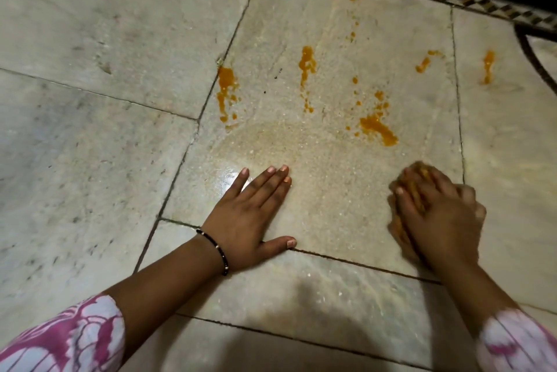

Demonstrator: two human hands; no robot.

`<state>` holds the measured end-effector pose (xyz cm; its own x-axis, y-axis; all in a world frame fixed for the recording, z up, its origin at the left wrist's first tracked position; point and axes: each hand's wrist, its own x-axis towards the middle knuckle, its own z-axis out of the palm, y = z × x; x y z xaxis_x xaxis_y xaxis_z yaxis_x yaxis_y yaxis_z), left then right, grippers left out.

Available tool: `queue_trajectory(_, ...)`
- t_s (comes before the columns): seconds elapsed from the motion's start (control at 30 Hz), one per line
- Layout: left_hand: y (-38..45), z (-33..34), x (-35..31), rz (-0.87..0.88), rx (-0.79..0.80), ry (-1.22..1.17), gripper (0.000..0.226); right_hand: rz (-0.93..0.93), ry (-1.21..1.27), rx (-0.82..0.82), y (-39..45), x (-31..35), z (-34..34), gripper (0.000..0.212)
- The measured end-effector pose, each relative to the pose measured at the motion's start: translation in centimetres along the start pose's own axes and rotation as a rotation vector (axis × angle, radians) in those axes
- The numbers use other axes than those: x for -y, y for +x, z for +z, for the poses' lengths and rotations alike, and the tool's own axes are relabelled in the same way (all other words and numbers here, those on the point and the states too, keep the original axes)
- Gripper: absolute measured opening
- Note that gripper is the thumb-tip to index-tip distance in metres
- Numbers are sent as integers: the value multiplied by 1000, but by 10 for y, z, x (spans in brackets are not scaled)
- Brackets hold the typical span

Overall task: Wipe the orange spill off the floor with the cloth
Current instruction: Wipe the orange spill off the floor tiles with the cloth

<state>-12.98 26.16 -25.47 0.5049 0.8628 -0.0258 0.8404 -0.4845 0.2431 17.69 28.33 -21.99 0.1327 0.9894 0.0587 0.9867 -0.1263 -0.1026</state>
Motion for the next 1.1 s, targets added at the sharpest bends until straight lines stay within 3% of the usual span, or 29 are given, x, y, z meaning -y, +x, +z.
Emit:
queue_trajectory(0.1,0,-1,-1,2,16,13,88,-64,17,-12,32,50,13,49)
queue_trajectory(0.23,1,-4,-2,-4,26,20,89,-358,29,41,10,112,20,46)
queue_trajectory(0.37,1,-3,-1,-5,12,16,88,-488,30,126,-56,77,8,48)
queue_trajectory(0.43,0,-1,-1,-9,6,9,88,-444,5,141,-68,34,1,48)
queue_trajectory(0.53,1,-1,-2,-9,4,4,87,-233,-8,128,-40,-12,-3,50)
queue_trajectory(0.67,0,-2,-2,-15,22,5,87,-30,58,-22,29,5,2,45)
queue_trajectory(0.77,0,-2,-1,-9,32,13,87,-109,40,-15,53,52,15,44)
queue_trajectory(0.9,0,-2,-1,-5,24,13,87,-343,36,49,8,83,17,47)
queue_trajectory(1.0,0,-3,-2,-9,19,14,87,-461,37,132,-46,54,8,48)
queue_trajectory(1.1,0,-2,-1,-13,19,25,86,-429,14,147,-60,7,-1,47)
